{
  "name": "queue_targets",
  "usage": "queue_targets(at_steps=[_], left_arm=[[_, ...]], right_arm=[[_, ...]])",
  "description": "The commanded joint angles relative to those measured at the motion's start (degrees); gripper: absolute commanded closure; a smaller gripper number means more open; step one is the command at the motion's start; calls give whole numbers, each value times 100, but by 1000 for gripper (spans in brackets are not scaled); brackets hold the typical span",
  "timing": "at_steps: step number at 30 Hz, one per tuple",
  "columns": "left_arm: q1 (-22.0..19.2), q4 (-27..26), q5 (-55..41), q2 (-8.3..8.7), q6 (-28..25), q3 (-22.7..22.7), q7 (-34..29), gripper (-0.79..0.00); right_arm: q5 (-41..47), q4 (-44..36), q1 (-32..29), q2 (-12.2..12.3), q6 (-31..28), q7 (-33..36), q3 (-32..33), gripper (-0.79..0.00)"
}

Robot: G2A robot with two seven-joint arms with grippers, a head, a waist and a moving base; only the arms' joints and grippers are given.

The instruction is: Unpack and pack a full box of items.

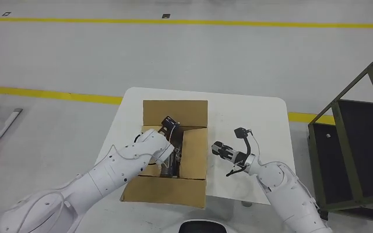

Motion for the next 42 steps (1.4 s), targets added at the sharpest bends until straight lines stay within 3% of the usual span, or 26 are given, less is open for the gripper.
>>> queue_targets(at_steps=[1,8,17,26,34,40,41,42], left_arm=[[21,8,72,-11,-22,-68,-14,0],[161,-32,331,-8,-93,-298,-52,0],[373,-500,712,91,-180,-718,-27,0],[729,-1323,448,305,-488,-1507,-36,0],[1077,-1652,-490,488,-887,-2465,90,0],[1259,-1910,-652,593,-1058,-2952,28,0],[1281,-1945,-614,607,-1067,-3006,12,-151],[1300,-1980,-547,619,-1116,-3033,-17,-379]], right_arm=[[7,3,11,1,4,2,3,0],[20,-2,12,14,11,14,53,0],[24,-71,-22,27,49,-3,91,0],[89,-289,-146,78,33,-169,342,0],[396,-625,-343,133,-95,-190,636,0],[594,-823,-330,120,-153,1,528,0],[580,-815,-306,113,-146,76,463,0],[532,-778,-272,108,-102,141,402,0]])
